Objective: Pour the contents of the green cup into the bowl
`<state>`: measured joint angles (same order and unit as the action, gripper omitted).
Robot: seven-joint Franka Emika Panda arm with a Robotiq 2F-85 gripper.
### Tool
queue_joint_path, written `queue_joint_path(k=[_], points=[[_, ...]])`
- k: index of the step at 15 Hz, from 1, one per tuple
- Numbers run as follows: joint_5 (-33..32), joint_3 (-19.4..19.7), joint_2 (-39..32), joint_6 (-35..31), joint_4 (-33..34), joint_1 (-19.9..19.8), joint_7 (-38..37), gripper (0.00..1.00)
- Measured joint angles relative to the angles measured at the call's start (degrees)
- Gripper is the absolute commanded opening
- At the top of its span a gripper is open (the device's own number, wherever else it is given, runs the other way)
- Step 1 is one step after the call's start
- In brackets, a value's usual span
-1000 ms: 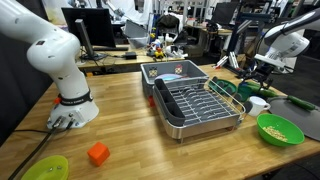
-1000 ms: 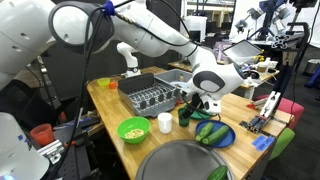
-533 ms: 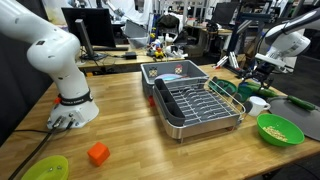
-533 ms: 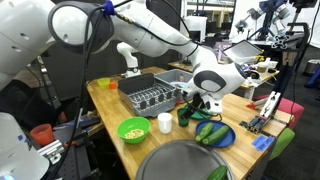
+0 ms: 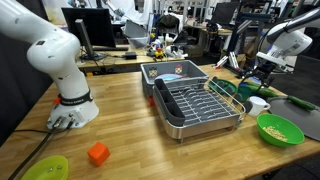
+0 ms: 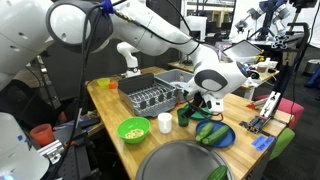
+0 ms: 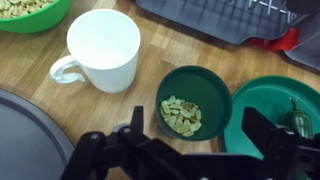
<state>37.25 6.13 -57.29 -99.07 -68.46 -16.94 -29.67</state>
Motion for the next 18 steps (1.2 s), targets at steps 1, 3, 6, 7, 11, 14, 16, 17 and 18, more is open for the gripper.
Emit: queue_joint_path(k=[1,3,6,7,11,14,16,17,18], points=[[0.2,-0.1,-0.1,-0.2,0.0,0.0,0.0,1.00],[0.2,-0.3,-0.3,-0.8,0.1,0.1,0.0,1.00],[0.2,-0.3,-0.7,-1.7,0.2,0.0,0.0,1.00],[0.2,-0.2,-0.8,-2.0,0.2,-0.1,0.0,1.00],[0.2,-0.2,-2.0,-2.1,0.7,-0.3,0.0,1.00],[0.2,-0.3,-2.8,-2.1,1.5,-0.2,0.0,1.00],[0.2,-0.7,-3.7,-2.1,2.6,-0.2,-0.1,1.00],[0.2,-1.0,-4.0,-2.0,3.1,-0.2,-0.2,1.00],[0.2,-1.3,-4.4,-2.0,3.7,-0.1,-0.4,1.00]])
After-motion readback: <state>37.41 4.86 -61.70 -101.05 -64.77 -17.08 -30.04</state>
